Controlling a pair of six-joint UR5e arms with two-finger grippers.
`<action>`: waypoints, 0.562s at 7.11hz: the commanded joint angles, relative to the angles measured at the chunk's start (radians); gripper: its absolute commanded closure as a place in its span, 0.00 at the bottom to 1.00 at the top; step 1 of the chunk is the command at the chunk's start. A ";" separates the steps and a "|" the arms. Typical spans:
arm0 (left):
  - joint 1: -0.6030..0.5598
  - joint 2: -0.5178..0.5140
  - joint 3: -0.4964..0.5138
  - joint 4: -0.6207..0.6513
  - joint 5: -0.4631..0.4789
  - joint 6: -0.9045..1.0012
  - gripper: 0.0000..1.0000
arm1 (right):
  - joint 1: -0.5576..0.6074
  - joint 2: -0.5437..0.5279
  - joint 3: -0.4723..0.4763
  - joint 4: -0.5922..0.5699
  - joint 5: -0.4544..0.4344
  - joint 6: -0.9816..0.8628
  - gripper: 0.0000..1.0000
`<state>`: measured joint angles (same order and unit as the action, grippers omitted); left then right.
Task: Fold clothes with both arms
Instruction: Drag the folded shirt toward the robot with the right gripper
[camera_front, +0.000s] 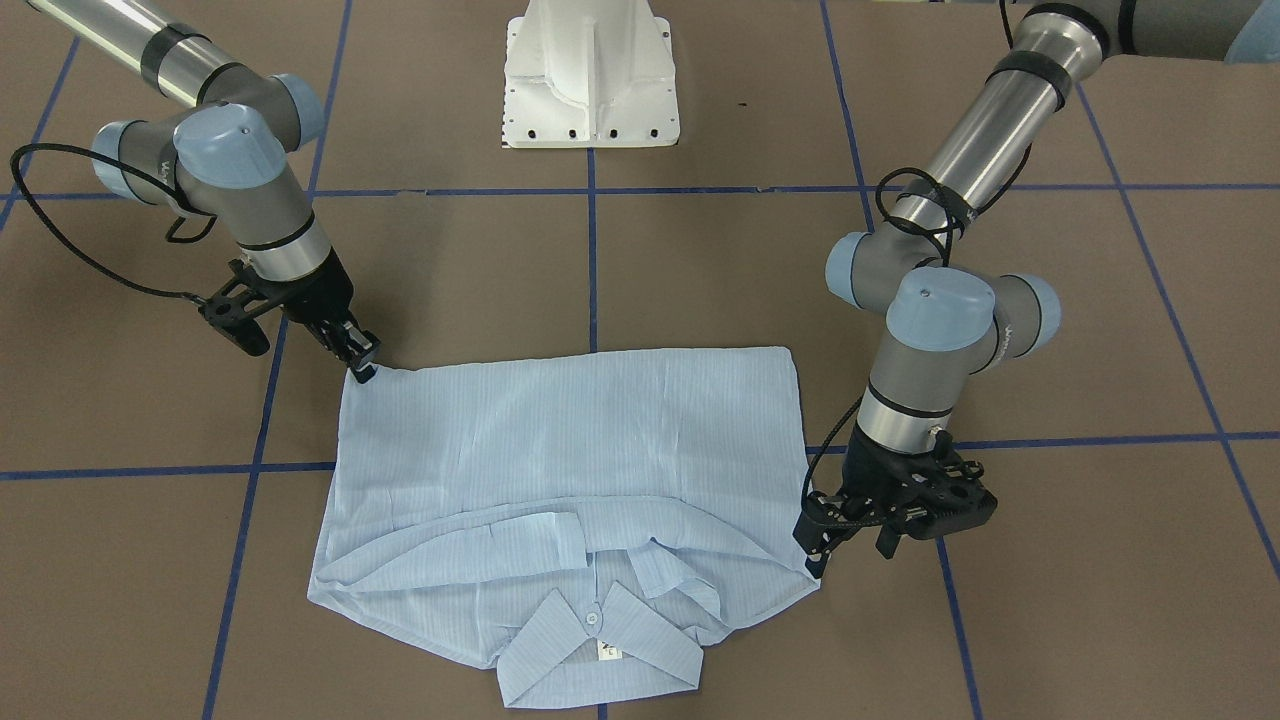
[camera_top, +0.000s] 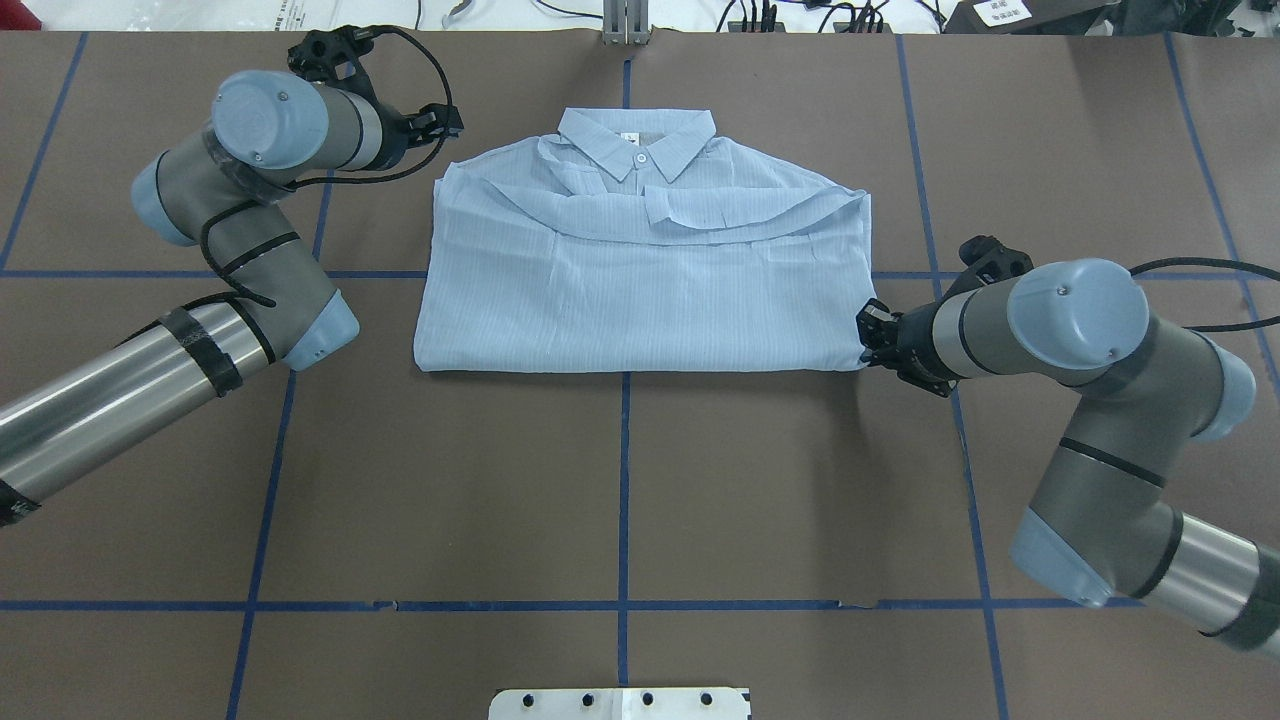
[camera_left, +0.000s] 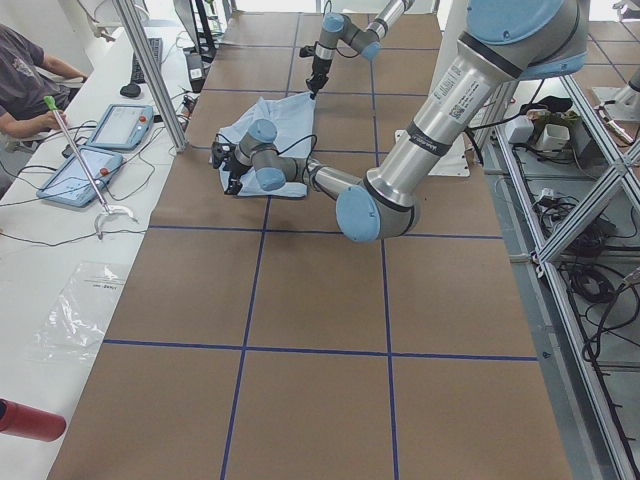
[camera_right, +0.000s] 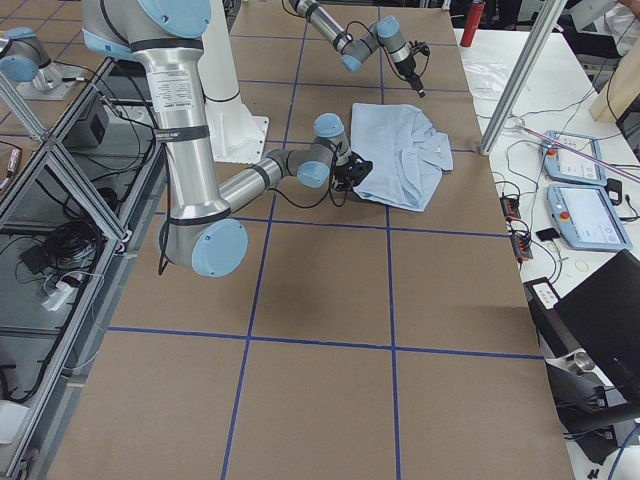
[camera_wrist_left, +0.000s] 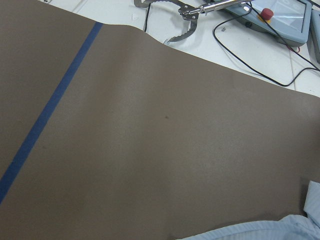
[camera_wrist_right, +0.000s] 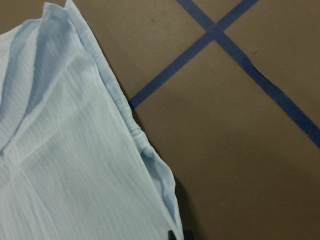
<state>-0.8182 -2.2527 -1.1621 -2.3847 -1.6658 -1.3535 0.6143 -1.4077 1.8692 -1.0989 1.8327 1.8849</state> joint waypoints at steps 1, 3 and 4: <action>0.045 0.057 -0.152 0.013 -0.065 -0.013 0.00 | -0.118 -0.165 0.257 -0.064 0.074 0.017 1.00; 0.047 0.188 -0.371 0.012 -0.234 -0.109 0.00 | -0.329 -0.215 0.373 -0.079 0.243 0.161 1.00; 0.057 0.215 -0.425 0.012 -0.283 -0.184 0.00 | -0.390 -0.220 0.405 -0.079 0.329 0.210 1.00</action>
<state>-0.7709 -2.0824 -1.4985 -2.3737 -1.8785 -1.4592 0.3159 -1.6158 2.2283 -1.1754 2.0591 2.0337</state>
